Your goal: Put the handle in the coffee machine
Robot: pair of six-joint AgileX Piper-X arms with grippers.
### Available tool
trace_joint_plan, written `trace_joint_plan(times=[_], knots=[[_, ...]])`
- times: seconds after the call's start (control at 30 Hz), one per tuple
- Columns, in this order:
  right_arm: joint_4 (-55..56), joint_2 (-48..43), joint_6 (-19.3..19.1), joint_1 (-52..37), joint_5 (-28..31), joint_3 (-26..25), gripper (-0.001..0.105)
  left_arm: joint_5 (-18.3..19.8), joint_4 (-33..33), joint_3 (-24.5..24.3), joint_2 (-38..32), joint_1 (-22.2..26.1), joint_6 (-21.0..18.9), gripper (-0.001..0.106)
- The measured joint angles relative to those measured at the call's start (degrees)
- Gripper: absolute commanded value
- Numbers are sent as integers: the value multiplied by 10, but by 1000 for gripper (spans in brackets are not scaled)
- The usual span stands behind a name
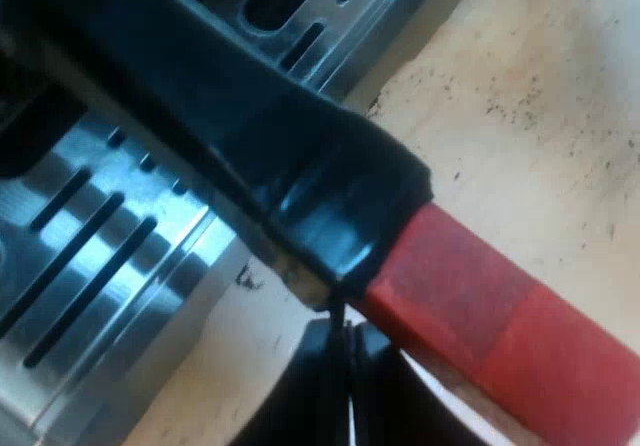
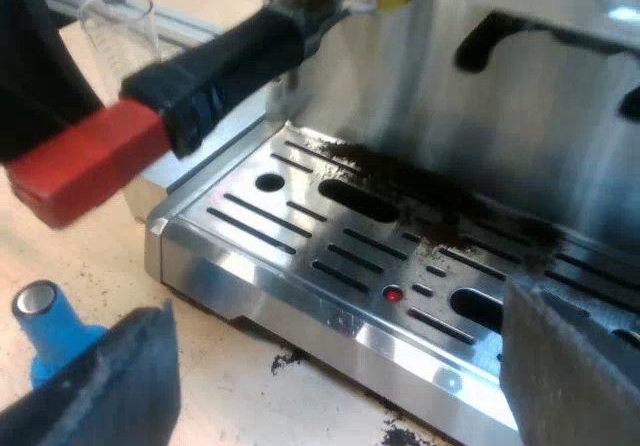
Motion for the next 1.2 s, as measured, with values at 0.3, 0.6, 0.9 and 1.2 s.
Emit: trace_joint_plan(times=[0.3,0.6,0.9,1.2], knots=[[22,-75,0,0,-2,0,70,8,-44,10,0,-13,0,0],[25,-81,0,0,-6,0,70,-4,-26,8,-25,6,-8,0],[31,-81,0,0,-16,0,70,23,44,-11,-104,154,47,34],[163,-81,0,-1,-32,-65,70,23,94,-30,-180,242,48,69]])
